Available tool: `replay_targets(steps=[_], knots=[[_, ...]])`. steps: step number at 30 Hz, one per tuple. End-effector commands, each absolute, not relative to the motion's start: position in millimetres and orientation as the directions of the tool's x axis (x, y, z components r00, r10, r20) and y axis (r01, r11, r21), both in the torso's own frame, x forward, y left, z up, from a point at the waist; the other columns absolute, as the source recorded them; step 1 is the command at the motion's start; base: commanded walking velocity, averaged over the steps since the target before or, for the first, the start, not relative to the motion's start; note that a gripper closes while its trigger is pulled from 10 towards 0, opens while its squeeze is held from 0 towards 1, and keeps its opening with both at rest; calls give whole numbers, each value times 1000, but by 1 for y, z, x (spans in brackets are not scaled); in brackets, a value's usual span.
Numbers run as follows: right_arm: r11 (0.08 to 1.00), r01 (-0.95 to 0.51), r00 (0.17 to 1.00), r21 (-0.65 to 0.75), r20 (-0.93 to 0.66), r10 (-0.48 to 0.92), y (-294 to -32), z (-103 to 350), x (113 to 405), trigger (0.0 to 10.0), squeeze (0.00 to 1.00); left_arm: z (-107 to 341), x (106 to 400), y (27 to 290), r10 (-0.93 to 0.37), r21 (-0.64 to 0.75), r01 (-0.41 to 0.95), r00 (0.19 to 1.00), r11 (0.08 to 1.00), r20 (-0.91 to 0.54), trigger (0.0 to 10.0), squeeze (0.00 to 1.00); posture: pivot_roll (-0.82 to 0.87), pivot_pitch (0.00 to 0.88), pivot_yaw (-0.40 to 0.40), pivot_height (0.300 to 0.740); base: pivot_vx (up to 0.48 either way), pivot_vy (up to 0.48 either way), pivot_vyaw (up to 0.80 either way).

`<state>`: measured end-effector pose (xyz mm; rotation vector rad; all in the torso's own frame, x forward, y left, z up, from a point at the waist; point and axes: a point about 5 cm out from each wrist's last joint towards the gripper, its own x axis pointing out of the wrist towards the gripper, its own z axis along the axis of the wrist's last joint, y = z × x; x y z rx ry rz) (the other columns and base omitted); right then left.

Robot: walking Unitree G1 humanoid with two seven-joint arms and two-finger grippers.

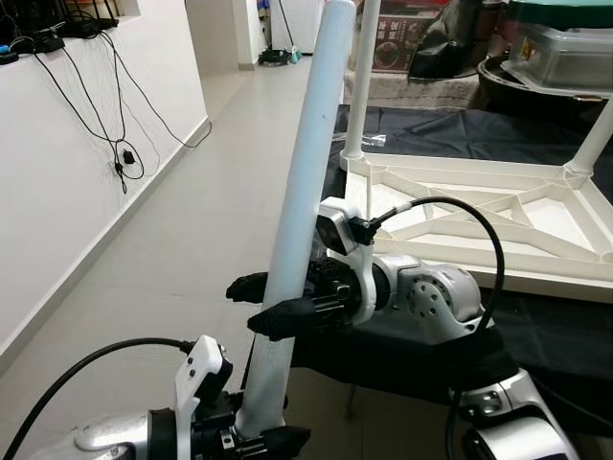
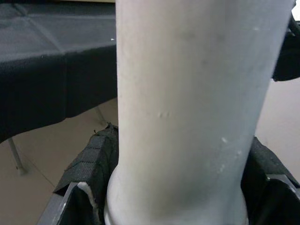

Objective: Building children table

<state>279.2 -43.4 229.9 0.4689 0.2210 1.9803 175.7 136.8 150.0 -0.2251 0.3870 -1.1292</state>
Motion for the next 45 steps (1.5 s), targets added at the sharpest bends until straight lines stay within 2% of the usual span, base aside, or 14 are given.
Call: replay_targets(steps=[1, 11, 12, 13, 25, 28, 29, 37, 38, 41, 42, 43, 44, 45], knots=[[-469, -817, -407, 336, 242, 881, -39, 234, 273, 10000, 0, 146, 179, 138, -903, -368, 826, 380, 428, -199, 10000, 0, 90, 69, 2, 740, 0, 0, 0], [-473, -820, -409, 323, 249, 878, -34, 235, 270, 10000, 0, 147, 182, 137, -908, -380, 825, 382, 419, -172, 10000, 0, 82, 74, 3, 740, 0, 0, 0], [-474, -820, -412, 320, 245, 878, -34, 235, 269, 3294, 0, 146, 182, 137, -909, -384, 824, 381, 417, -170, 10000, 0, 82, 74, 3, 740, 0, 0, 0], [-476, -820, -415, 319, 242, 877, -34, 234, 268, 0, 0, 146, 182, 137, -908, -389, 821, 383, 418, -168, 10000, 0, 82, 74, 3, 740, 0, 0, 0], [-479, -817, -415, 322, 249, 875, -34, 234, 265, 0, 0, 143, 182, 138, -905, -400, 812, 382, 425, -186, 10000, 0, 84, 77, 2, 740, 0, 0, 0], [-479, -817, -414, 322, 252, 875, -35, 234, 266, 0, 0, 139, 185, 140, -882, -390, 792, 409, 470, -234, 10000, 0, 83, 78, 1, 740, 0, 0, 0], [-474, -820, -410, 319, 250, 877, -36, 234, 267, 0, 0, 137, 186, 140, -875, -384, 787, 416, 484, -249, 10000, 1000, 83, 78, 1, 740, 0, 0, 0], [-449, -839, -385, 306, 248, 889, -39, 236, 274, 0, 0, 137, 183, 139, -882, -395, 789, 409, 472, -236, 10000, 1000, 85, 71, 2, 740, 0, 0, 0], [-405, -866, -342, 294, 244, 908, -44, 238, 284, 0, 0, 138, 172, 138, -906, -439, 792, 366, 423, -214, 10000, 1000, 85, 71, 2, 740, 0, 0, 0], [-405, -866, -342, 294, 244, 908, -44, 238, 284, 0, 0, 138, 172, 138, -906, -439, 792, 366, 423, -214, 10000, 1000, 85, 71, 2, 740, 0, 0, 0], [-291, -915, -228, 279, 239, 944, -55, 241, 302, 0, 0, 137, 161, 137, -912, -450, 793, 355, 411, -208, 10000, 0, 90, 68, -2, 740, 0, 0, 0], [-291, -915, -228, 279, 239, 944, -55, 241, 302, 0, 0, 137, 161, 137, -912, -450, 793, 355, 411, -208, 10000, 0, 90, 68, -2, 740, 0, 0, 0], [-130, -954, -65, 270, 239, 969, -68, 245, 323, 0, 0, 134, 154, 136, -895, -454, 772, 396, 445, -204, 10000, 0, 95, 65, -4, 740, 0, 0, 0], [-7, -961, 64, 276, 245, 968, -79, 247, 338, 0, 0, 132, 151, 135, -876, -449, 754, 439, 479, -199, 10000, 0, 95, 65, -4, 740, 0, 0, 0]])
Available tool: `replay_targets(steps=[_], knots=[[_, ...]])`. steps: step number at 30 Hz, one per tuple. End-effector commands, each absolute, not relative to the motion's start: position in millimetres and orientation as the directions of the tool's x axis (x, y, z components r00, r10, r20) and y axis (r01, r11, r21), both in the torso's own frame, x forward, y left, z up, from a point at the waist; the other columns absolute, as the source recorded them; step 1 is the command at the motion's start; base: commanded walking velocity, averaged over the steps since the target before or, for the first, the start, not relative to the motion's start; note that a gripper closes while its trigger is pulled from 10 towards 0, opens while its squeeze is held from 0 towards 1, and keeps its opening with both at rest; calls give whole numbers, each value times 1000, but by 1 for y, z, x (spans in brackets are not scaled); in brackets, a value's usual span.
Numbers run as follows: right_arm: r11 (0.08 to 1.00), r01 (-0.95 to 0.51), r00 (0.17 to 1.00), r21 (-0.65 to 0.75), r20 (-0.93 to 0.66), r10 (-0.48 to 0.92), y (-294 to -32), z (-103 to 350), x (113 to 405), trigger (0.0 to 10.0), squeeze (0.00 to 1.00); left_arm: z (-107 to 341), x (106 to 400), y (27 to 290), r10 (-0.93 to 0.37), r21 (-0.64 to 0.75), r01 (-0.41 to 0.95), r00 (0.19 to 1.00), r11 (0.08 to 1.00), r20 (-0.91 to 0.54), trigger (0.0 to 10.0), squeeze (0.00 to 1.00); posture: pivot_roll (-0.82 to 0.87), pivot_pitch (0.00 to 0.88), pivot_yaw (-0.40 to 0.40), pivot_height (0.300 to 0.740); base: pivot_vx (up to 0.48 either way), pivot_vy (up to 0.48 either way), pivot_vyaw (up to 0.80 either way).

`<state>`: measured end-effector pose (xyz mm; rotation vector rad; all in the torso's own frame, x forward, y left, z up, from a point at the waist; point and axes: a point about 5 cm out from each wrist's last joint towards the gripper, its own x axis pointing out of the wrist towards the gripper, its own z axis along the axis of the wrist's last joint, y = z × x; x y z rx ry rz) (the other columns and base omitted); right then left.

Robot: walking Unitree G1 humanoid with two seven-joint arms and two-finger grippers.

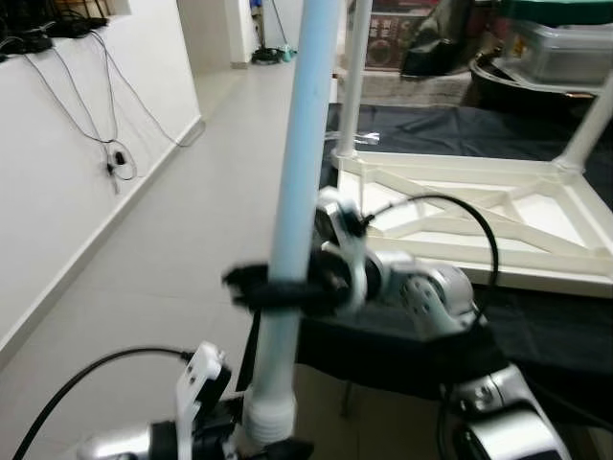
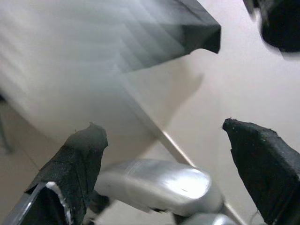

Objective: Building children table

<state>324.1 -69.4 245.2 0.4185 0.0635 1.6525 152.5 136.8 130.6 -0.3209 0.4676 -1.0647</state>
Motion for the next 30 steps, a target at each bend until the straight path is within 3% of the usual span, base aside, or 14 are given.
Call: replay_targets(steps=[1, 2, 4, 5, 7, 10, 13, 17, 23, 24, 25, 26, 28, 30], knots=[[108, -951, 185, 289, 254, 949, -88, 250, 350, 0, 0, 130, 151, 133, -851, -442, 731, 487, 520, -195, 10000, 0, 95, 65, -4, 740, 0, 0, 0], [108, -951, 185, 289, 254, 949, -88, 250, 350, 0, 0, 130, 151, 133, -851, -442, 731, 487, 520, -195, 10000, 0, 95, 65, -4, 740, 0, 0, 0], [268, -916, 353, 300, 281, 892, -103, 257, 365, 0, 0, 128, 152, 128, -815, -422, 704, 546, 571, -191, 10000, 0, 94, 56, -5, 740, 0, 0, 0], [268, -916, 353, 300, 281, 892, -103, 257, 365, 0, 0, 128, 152, 128, -815, -422, 704, 546, 571, -191, 10000, 0, 94, 56, -5, 740, 0, 0, 0], [399, -862, 487, 313, 291, 824, -111, 262, 376, 0, 0, 125, 161, 129, -732, -372, 640, 651, 672, -200, 10000, 0, 93, 46, -2, 740, 0, 0, 0], [475, -825, 555, 307, 280, 783, -114, 263, 381, 0, 0, 127, 168, 131, -674, -330, 600, 714, 729, -190, 10000, 0, 93, 46, -2, 740, 0, 0, 0], [659, -718, 693, 225, 317, 647, -115, 275, 388, 0, 0, 142, 193, 143, -411, -186, 388, 906, 902, -99, 10000, 0, 92, 41, -1, 740, 0, 0, 0], [751, -643, 736, 148, 387, 554, -113, 288, 386, 0, 0, 155, 202, 147, -283, -127, 278, 958, 952, -31, 10000, 0, 96, 37, -2, 740, 0, 0, 0], [807, -581, 761, 105, 421, 493, -109, 293, 385, 0, 0, 162, 207, 152, -170, -62, 170, 985, 983, 2, 10000, 0, 96, 37, -2, 740, 0, 0, 0], [836, -544, 776, 75, 425, 467, -106, 292, 385, 1451, 0, 165, 210, 158, -76, -39, 77, 997, 996, 24, 10000, 0, 96, 37, -2, 740, 0, 0, 0], [836, -544, 776, 75, 425, 467, -106, 292, 385, 1451, 0, 165, 210, 158, -76, -39, 77, 997, 996, 24, 10000, 0, 96, 37, -2, 740, 0, 0, 0], [847, -528, 783, 61, 422, 457, -102, 289, 384, 10000, 0, 166, 212, 164, -6, 0, 6, 999, 1000, 38, 10000, 0, 94, 32, -6, 740, 0, 0, 0], [885, -465, 812, 6, 402, 423, -98, 275, 382, 10000, 0, 167, 212, 172, 112, 29, -114, 991, 993, 70, 10000, 0, 97, 31, -9, 740, 0, 0, 0], [902, -431, 826, -9, 398, 399, -99, 271, 382, 10000, 0, 167, 212, 174, 139, 33, -142, 987, 989, 78, 10000, 0, 97, 31, -9, 740, 0, 0, 0]])
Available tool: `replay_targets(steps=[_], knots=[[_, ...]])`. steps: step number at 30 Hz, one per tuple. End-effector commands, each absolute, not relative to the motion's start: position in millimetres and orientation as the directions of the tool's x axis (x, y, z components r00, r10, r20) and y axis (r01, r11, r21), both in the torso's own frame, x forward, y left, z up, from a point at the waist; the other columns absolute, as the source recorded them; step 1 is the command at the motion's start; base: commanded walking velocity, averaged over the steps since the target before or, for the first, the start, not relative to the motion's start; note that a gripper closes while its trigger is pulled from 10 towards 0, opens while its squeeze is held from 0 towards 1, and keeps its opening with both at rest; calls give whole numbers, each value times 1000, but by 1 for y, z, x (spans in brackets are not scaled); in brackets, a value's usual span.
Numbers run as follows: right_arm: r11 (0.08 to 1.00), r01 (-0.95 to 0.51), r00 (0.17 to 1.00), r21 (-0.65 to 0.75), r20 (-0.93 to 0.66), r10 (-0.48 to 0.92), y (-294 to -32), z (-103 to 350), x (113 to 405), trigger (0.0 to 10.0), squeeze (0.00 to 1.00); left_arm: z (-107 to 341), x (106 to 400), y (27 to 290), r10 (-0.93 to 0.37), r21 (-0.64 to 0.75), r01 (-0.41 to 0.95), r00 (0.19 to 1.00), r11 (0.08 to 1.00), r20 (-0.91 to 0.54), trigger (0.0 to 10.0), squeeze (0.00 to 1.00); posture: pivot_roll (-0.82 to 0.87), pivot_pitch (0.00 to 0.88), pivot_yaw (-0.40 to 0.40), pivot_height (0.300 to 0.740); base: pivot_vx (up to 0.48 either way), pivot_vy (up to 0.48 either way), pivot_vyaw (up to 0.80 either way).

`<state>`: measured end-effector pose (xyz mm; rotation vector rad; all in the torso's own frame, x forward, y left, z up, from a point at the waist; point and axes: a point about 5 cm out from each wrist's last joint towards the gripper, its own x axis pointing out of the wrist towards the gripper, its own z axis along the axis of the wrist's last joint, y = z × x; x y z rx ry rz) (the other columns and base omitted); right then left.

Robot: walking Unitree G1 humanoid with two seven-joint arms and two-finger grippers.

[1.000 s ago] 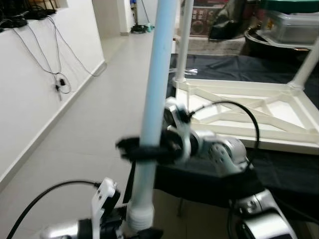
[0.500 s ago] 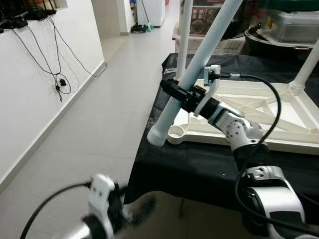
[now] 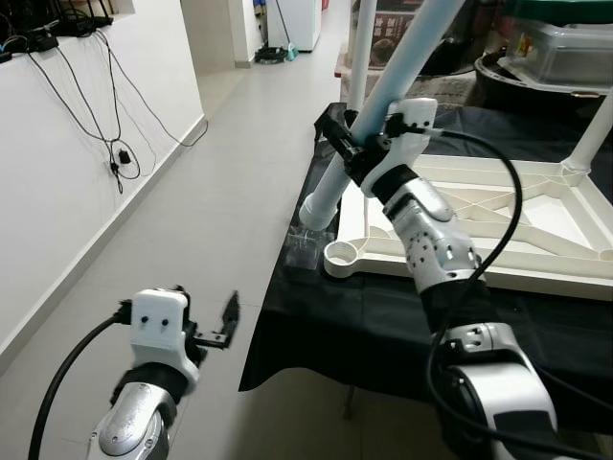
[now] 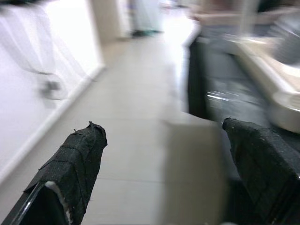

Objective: Building children table

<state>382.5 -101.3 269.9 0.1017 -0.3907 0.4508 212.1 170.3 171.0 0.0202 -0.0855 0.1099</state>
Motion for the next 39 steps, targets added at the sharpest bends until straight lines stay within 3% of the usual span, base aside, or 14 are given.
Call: replay_targets(steps=[1, 15, 39], knots=[[917, -398, 842, -11, 393, 370, -100, 265, 382, 10000, 0, 167, 212, 176, 175, 42, -180, 980, 983, 94, 10000, 0, 98, 34, -16, 740, 0, 0, 0], [911, -413, 834, -5, 399, 381, -92, 254, 374, 10000, 0, 167, 209, 175, 248, 100, -261, 960, 960, 130, 10000, 0, 95, 40, -18, 740, 0, 0, 0], [909, -417, 828, 19, 421, 371, -89, 263, 374, 10000, 0, 164, 209, 173, 223, 137, -243, 964, 960, 143, 10000, 0, 98, 53, -21, 740, 291, 0, 0]])
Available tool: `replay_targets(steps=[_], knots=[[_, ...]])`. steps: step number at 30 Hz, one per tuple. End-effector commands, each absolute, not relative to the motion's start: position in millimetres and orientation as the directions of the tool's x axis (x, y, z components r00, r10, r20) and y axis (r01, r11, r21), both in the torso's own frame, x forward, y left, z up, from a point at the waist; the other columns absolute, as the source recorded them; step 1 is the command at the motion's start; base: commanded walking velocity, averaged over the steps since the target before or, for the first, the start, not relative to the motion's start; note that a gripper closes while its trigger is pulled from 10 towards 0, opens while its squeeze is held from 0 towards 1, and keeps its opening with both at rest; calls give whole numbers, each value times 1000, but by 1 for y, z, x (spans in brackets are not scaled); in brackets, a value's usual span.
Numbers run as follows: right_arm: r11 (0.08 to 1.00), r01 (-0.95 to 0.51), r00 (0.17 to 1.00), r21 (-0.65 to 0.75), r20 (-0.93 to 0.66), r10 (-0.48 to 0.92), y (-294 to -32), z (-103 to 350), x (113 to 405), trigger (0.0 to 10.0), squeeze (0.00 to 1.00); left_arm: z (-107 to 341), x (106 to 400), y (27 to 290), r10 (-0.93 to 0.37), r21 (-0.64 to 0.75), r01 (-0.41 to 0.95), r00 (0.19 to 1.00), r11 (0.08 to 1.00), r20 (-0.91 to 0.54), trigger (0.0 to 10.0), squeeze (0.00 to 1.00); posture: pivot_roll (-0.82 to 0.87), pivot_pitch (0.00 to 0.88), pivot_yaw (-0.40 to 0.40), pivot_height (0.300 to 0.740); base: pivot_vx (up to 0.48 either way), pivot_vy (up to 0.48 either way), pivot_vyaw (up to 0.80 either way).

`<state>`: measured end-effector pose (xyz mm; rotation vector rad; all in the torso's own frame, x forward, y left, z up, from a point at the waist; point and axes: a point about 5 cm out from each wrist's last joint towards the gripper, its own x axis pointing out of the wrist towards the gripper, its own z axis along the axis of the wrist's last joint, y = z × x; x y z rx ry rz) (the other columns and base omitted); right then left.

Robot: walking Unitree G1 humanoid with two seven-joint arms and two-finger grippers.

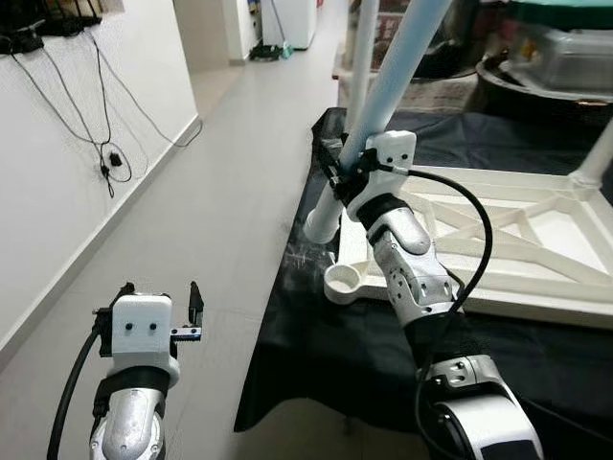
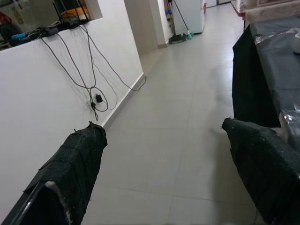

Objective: Building children table

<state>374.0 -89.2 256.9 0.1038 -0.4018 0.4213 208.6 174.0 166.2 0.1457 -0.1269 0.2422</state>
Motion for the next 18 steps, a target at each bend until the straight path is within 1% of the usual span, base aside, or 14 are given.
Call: replay_targets(steps=[1, 5, 17, 18], knots=[[910, -415, 827, 19, 424, 369, -90, 264, 375, 10000, 0, 165, 210, 173, 222, 140, -242, 964, 960, 145, 10000, 0, 98, 53, -21, 740, 307, 0, 0], [910, -413, 827, 20, 426, 366, -90, 265, 376, 10000, 0, 164, 210, 172, 218, 140, -238, 965, 961, 146, 10000, 0, 98, 53, -21, 740, 307, 0, 0], [915, -403, 822, 25, 449, 350, -98, 278, 381, 10000, 0, 161, 210, 171, 218, 129, -233, 968, 964, 122, 10000, 0, 102, 60, -20, 740, 0, 0, 0], [905, -423, 817, 35, 446, 365, -100, 282, 384, 10000, 0, 161, 209, 171, 217, 119, -231, 969, 966, 118, 10000, 0, 105, 66, -19, 740, 0, 0, 0]])
